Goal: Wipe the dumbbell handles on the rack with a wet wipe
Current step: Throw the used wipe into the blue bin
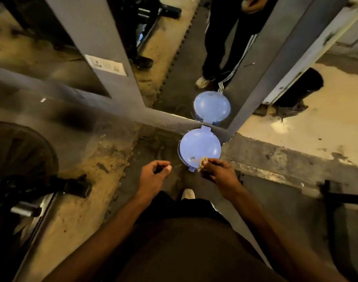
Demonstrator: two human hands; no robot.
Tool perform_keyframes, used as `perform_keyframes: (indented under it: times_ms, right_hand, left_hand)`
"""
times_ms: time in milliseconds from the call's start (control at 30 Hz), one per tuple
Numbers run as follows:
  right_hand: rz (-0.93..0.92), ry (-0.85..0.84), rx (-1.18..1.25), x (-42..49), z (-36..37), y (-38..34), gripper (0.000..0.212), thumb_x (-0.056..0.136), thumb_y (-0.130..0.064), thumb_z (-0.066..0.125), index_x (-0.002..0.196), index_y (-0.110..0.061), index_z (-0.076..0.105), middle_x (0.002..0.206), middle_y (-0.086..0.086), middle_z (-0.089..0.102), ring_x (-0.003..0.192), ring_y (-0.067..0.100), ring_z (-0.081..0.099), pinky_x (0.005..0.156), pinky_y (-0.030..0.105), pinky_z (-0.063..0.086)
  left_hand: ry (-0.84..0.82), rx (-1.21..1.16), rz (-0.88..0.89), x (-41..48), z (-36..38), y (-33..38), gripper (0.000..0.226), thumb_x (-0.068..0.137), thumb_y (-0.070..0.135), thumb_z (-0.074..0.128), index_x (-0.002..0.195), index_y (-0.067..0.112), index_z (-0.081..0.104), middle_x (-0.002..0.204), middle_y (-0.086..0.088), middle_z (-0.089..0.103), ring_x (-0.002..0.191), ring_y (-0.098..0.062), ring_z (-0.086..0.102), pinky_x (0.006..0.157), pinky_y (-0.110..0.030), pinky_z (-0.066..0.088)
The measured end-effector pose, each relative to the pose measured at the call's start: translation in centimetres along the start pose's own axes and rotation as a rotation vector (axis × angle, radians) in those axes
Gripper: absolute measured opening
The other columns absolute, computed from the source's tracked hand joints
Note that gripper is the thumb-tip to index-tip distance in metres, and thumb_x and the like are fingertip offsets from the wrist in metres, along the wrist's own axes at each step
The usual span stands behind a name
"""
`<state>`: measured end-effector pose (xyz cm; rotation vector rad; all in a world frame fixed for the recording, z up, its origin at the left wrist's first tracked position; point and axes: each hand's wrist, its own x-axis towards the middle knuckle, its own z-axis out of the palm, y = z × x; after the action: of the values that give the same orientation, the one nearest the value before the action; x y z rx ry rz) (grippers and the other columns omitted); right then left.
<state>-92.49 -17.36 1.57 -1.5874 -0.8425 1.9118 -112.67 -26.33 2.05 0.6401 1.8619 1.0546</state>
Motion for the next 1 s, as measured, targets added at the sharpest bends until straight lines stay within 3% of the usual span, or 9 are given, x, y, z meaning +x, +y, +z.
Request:
perform_keyframes:
  times_ms: [167, 333, 500, 600, 767, 1000]
  right_hand:
    - [-0.042, 0.147, 0.093, 2.4, 2.5, -3.2, 0.006, 0.09, -0.012, 0.071, 0.095, -0.012, 0.072, 0.096, 0.014, 0.073, 0.084, 0.027, 0.071, 0.073, 0.035, 0.058]
    - [-0.066, 0.249, 0.168, 3.9, 3.4, -4.1, 0.009, 0.091, -0.011, 0.069, 0.099, -0.007, 0.072, 0.098, 0.017, 0.072, 0.08, 0.025, 0.071, 0.073, 0.034, 0.056]
    - [-0.039, 0.324, 0.223, 5.2, 3.7, -4.1, 0.022, 0.092, -0.008, 0.067, 0.111, 0.003, 0.068, 0.099, 0.021, 0.07, 0.075, 0.023, 0.071, 0.069, 0.033, 0.057]
    - [-0.037, 0.325, 0.228, 6.0, 3.6, -4.0, 0.015, 0.091, -0.008, 0.067, 0.104, -0.001, 0.07, 0.099, 0.021, 0.07, 0.074, 0.022, 0.071, 0.069, 0.033, 0.056]
    - [-0.025, 0.315, 0.237, 6.9, 3.1, -4.6, 0.02, 0.09, -0.007, 0.069, 0.109, 0.001, 0.069, 0.1, 0.021, 0.07, 0.074, 0.023, 0.071, 0.071, 0.033, 0.056]
    - [-0.037, 0.313, 0.224, 7.9, 3.0, -6.0, 0.024, 0.091, -0.009, 0.068, 0.113, 0.002, 0.068, 0.098, 0.019, 0.071, 0.077, 0.023, 0.07, 0.069, 0.032, 0.056]
  left_hand:
    - [-0.163, 0.073, -0.004, 6.3, -0.9, 3.5, 0.012, 0.094, 0.006, 0.068, 0.098, 0.017, 0.07, 0.091, -0.004, 0.072, 0.083, -0.016, 0.066, 0.063, -0.014, 0.051]
    - [-0.287, 0.16, 0.018, 10.8, -1.3, 6.3, 0.013, 0.095, 0.011, 0.067, 0.104, 0.02, 0.07, 0.102, -0.005, 0.073, 0.095, -0.02, 0.068, 0.078, -0.027, 0.055]
    - [-0.326, 0.203, 0.049, 12.9, -1.0, 7.5, 0.015, 0.095, 0.012, 0.068, 0.109, 0.013, 0.071, 0.102, -0.007, 0.073, 0.089, -0.015, 0.067, 0.067, -0.015, 0.049]
    - [-0.322, 0.209, 0.031, 13.7, -0.6, 7.7, 0.016, 0.095, 0.012, 0.068, 0.11, 0.012, 0.071, 0.104, -0.007, 0.072, 0.091, -0.016, 0.066, 0.068, -0.016, 0.049]
    - [-0.331, 0.19, -0.016, 14.1, 0.2, 8.0, 0.016, 0.095, 0.01, 0.067, 0.11, 0.014, 0.07, 0.106, -0.007, 0.072, 0.096, -0.019, 0.067, 0.071, -0.017, 0.052]
    - [-0.329, 0.195, 0.008, 14.7, 0.9, 9.0, 0.016, 0.095, 0.009, 0.066, 0.111, 0.01, 0.071, 0.103, -0.007, 0.071, 0.087, -0.012, 0.066, 0.06, -0.009, 0.051]
